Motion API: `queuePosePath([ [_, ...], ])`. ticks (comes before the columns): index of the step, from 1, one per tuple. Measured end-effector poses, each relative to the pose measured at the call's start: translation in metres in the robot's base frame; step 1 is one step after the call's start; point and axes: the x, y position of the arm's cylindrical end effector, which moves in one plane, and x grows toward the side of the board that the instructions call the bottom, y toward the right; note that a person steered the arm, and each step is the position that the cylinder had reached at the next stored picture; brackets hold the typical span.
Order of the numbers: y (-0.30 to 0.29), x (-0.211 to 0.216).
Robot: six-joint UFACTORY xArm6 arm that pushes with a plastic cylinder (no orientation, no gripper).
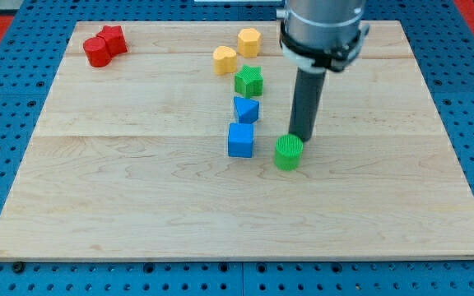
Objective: Push the green circle to the right bottom of the blue cube
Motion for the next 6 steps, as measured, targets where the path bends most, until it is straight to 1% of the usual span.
queuePosePath([
  [1,0.003,0.044],
  [2,0.031,0.070],
  [3,-0.027,0.076],
  [4,-0.058,0.058],
  [5,0.013,0.080],
  [6,0.027,0.050],
])
